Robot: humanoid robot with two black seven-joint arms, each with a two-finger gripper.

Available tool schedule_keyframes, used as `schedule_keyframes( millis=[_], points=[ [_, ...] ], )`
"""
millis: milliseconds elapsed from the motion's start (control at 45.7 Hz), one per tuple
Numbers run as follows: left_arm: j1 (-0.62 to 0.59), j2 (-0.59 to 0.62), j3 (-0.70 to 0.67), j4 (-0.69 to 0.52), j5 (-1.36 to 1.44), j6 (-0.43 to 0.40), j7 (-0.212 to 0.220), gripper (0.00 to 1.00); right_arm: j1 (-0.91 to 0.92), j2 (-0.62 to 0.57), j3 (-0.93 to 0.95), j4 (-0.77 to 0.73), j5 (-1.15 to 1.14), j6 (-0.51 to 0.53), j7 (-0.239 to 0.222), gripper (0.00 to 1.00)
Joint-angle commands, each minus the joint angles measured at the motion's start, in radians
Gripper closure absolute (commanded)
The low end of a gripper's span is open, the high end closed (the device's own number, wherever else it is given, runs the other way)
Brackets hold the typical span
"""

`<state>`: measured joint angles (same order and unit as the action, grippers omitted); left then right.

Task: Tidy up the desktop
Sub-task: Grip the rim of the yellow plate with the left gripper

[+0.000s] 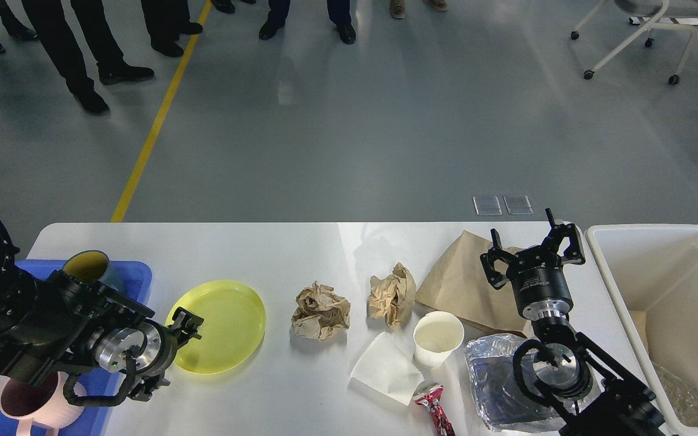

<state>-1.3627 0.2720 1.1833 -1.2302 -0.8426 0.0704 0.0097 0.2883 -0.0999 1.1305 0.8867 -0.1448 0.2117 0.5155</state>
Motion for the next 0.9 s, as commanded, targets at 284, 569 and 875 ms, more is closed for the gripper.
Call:
schedule_keyframes(
  millis=[284, 569, 875],
  points=[
    [0.013, 0.004, -0.004, 0.003, -0.018, 0.006, -0.002, 0.35, 0.002, 0.000, 0.000, 0.000, 0.001, 0.000, 0.000, 0.00],
    [0.039, -0.007, -0.025, 0.023, -0.013, 0.006, -0.004, 0.42, 0.002, 0.000, 0.000, 0.000, 0.001, 0.000, 0.000, 0.00],
    [0.039, -0.008, -0.039, 0.023, -0.016, 0.000, -0.001, 0.60, 0.002, 0.000, 0.000, 0.000, 0.001, 0.000, 0.000, 0.00]
  ],
)
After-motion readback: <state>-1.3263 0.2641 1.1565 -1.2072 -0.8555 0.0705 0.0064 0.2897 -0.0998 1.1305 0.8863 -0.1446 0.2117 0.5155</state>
